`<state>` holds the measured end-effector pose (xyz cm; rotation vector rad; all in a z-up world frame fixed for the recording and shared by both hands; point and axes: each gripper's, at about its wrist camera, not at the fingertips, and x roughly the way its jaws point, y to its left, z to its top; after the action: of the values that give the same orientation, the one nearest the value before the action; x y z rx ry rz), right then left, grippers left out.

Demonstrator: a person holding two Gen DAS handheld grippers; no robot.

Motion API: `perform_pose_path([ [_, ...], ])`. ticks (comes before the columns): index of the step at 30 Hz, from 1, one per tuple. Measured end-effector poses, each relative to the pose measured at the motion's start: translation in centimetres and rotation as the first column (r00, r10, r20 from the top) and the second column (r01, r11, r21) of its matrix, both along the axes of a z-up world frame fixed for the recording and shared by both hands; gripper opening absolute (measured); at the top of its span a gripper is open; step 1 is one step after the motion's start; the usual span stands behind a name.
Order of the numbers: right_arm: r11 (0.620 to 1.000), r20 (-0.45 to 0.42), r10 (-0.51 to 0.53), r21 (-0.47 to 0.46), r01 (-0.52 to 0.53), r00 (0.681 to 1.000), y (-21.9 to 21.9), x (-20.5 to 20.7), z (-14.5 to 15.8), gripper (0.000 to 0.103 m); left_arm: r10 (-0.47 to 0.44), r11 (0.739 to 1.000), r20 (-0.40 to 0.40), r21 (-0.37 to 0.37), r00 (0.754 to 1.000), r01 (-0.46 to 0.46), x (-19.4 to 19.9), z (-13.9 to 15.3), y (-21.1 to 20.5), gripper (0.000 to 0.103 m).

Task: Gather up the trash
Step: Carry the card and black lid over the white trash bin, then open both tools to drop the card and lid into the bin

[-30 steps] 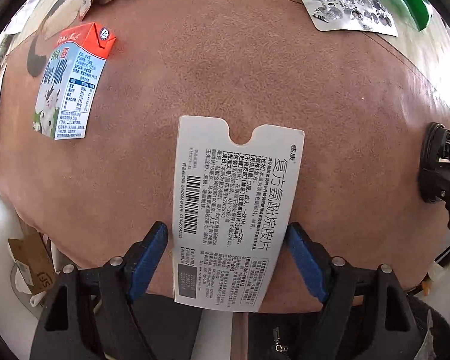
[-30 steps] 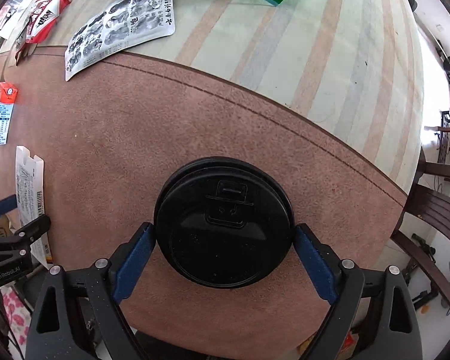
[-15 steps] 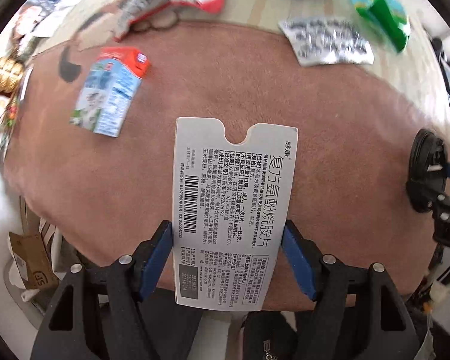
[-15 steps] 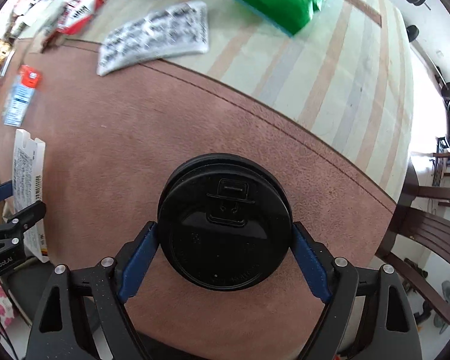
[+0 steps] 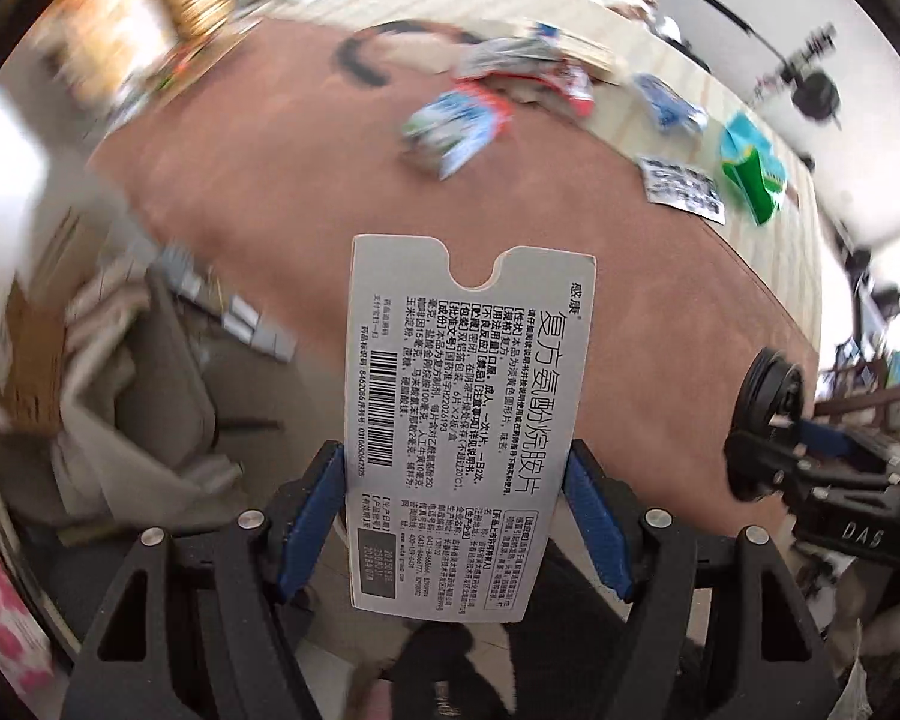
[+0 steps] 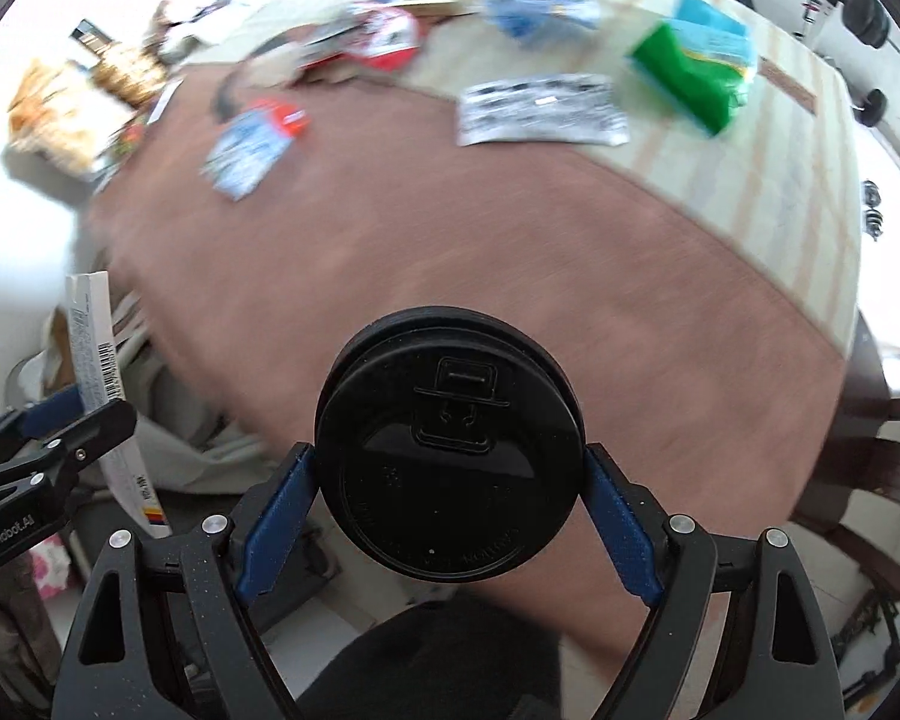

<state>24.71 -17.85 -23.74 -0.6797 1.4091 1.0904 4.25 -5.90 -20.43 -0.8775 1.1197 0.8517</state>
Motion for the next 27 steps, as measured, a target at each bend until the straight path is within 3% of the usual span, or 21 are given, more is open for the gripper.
perform_pose_path([
  [3, 1.0, -0.071, 0.023, -0.007, -0.024, 0.997, -0.9, -5.0, -1.1, 0.088, 0.089, 0.995, 0.059, -0.059, 0.994, -0.085, -5.6, -1.6, -1.4, 0.07],
  [7, 0.998, -0.164, 0.012, -0.054, -0.021, 0.986, -2.9, -10.6, -5.6, 0.088, 0.195, 0.966, 0.096, -0.193, 0.976, -0.174, -12.0, -7.5, -2.4, 0.07],
  [11, 0.992, -0.216, -0.02, -0.124, -0.007, 0.976, -4.9, -14.7, -13.3, 0.088, 0.267, 0.922, 0.093, -0.312, 0.959, -0.227, -15.5, -16.4, -2.8, 0.07],
  [17, 0.981, -0.238, -0.056, -0.195, 0.009, 0.97, -6.5, -17.6, -27.1, 0.089, 0.341, 0.836, 0.118, -0.492, 0.933, -0.243, -16.8, -31.6, -3.3, 0.071],
  [19, 0.979, -0.245, -0.05, -0.206, -0.002, 0.968, -6.4, -18.2, -31.8, 0.089, 0.348, 0.822, 0.112, -0.515, 0.931, -0.245, -16.8, -35.9, -3.5, 0.072],
  [20, 0.979, -0.25, -0.042, -0.202, -0.01, 0.967, -6.2, -18.5, -34.3, 0.09, 0.345, 0.818, 0.098, -0.518, 0.934, -0.248, -16.7, -37.7, -3.6, 0.078],
  [21, 0.98, -0.256, -0.034, -0.199, -0.018, 0.966, -6.1, -18.6, -36.1, 0.091, 0.343, 0.818, 0.084, -0.517, 0.936, -0.253, -16.8, -39.2, -3.7, 0.091],
  [23, 0.978, -0.282, -0.006, -0.201, -0.053, 0.959, -5.6, -19.1, -40.5, 0.093, 0.339, 0.822, 0.066, -0.506, 0.939, -0.261, -16.9, -41.9, -3.9, 0.102],
  [27, 0.972, -0.296, 0.019, -0.217, -0.087, 0.955, -4.9, -19.2, -46.6, 0.101, 0.312, 0.86, -0.037, -0.413, 0.949, -0.299, -17.5, -44.7, -4.5, 0.102],
])
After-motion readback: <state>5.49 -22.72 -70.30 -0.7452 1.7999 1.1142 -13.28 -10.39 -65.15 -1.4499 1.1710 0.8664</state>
